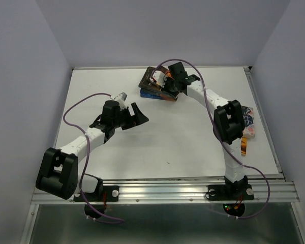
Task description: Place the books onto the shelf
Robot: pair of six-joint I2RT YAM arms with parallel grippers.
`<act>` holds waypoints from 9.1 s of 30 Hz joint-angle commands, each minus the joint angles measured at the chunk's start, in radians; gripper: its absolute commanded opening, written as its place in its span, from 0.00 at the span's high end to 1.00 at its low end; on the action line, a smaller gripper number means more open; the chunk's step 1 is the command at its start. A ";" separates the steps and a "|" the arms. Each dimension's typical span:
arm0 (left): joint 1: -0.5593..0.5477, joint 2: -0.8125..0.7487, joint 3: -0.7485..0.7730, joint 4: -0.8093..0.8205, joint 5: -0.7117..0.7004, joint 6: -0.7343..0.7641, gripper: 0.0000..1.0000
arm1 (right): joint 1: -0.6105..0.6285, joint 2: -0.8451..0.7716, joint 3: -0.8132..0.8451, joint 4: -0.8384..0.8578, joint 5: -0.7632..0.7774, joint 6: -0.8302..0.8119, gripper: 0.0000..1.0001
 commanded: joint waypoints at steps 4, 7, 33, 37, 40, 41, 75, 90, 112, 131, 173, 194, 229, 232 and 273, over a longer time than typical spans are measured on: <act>0.005 -0.018 0.035 0.012 0.003 0.035 0.01 | -0.014 0.067 0.012 -0.056 -0.045 -0.196 0.68; 0.005 -0.021 0.041 0.007 0.002 0.043 0.01 | -0.014 0.040 0.034 -0.053 -0.078 -0.163 0.65; 0.034 0.013 0.071 0.005 0.011 0.064 0.01 | -0.192 -0.250 -0.388 0.444 0.332 0.713 0.57; 0.037 -0.014 0.059 0.005 -0.003 0.063 0.01 | -0.192 -0.140 -0.238 0.438 0.330 0.713 0.57; 0.039 -0.024 0.061 -0.008 -0.018 0.066 0.01 | -0.192 -0.049 -0.152 0.415 0.338 0.723 0.57; 0.040 -0.029 0.062 -0.011 -0.026 0.069 0.01 | -0.192 -0.013 -0.105 0.411 0.335 0.727 0.57; 0.045 0.017 0.077 0.045 0.032 0.056 0.01 | -1.045 -0.664 -0.879 0.240 0.062 1.088 0.00; 0.045 0.028 0.088 0.053 0.071 0.055 0.01 | -1.177 -0.418 -0.916 0.288 -0.464 0.980 0.00; 0.045 -0.038 0.015 0.120 0.117 0.035 0.01 | -1.177 -0.448 -1.008 0.515 -0.780 1.115 0.99; 0.045 -0.078 0.028 0.117 0.097 0.030 0.01 | -0.718 -0.735 -0.782 0.756 -0.720 1.250 0.99; 0.046 -0.245 -0.025 0.030 0.003 0.018 0.01 | 0.067 -0.072 -0.443 1.075 0.925 1.899 0.70; 0.048 -0.104 0.091 0.021 -0.086 -0.023 0.01 | 0.115 -0.231 -0.512 0.814 0.823 1.685 0.00; -0.061 0.591 0.677 0.133 0.127 0.007 0.03 | -0.224 0.103 0.022 0.607 -0.046 1.134 0.00; -0.061 0.612 0.696 0.104 0.094 0.018 0.04 | -0.224 0.072 -0.044 0.613 -0.032 1.140 0.01; -0.008 0.592 0.808 -0.022 -0.063 -0.008 0.32 | -0.142 -0.262 -0.465 0.662 -0.197 0.779 0.10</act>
